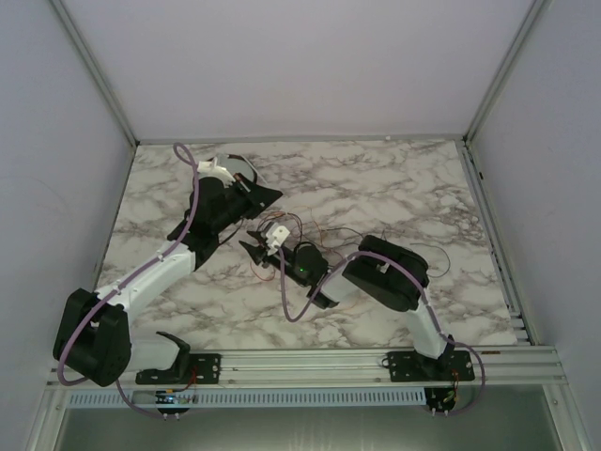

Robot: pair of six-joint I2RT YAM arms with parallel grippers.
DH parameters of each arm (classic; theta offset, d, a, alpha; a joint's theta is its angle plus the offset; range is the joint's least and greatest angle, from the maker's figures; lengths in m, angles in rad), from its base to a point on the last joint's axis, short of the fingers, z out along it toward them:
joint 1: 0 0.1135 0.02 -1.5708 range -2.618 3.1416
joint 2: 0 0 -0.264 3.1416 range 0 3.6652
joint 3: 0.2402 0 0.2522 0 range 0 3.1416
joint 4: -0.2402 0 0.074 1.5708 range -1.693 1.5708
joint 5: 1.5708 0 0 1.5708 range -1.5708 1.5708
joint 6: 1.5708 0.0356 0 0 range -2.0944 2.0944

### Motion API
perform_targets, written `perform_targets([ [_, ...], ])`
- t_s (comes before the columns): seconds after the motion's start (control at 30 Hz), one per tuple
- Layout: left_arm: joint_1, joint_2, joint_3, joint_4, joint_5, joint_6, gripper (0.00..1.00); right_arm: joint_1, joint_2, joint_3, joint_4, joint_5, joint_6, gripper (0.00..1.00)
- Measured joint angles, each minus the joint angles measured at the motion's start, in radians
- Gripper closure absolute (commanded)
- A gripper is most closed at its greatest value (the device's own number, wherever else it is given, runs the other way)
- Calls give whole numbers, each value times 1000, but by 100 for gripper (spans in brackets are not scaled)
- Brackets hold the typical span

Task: Zip-tie the wires
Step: Adjust the cable at the center of the board.

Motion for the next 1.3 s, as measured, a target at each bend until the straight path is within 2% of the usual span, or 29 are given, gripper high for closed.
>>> perform_targets([
  [0.1,-3,0,0,0,0,0,100,0,12,7,0,0,0,73],
  [0.3,-4,0,0,0,0,0,100,0,23,13,0,-3,0,100],
  [0.67,-3,47,40,-3,11,11,100,19,-19,-45,-55,-28,-42,100],
  [0.87,-2,84,106,-8,21,29,100,55,-70,-100,-121,-83,-89,100],
  [1.3,-2,120,169,-32,30,52,100,80,-70,-90,-282,-224,-163,100],
])
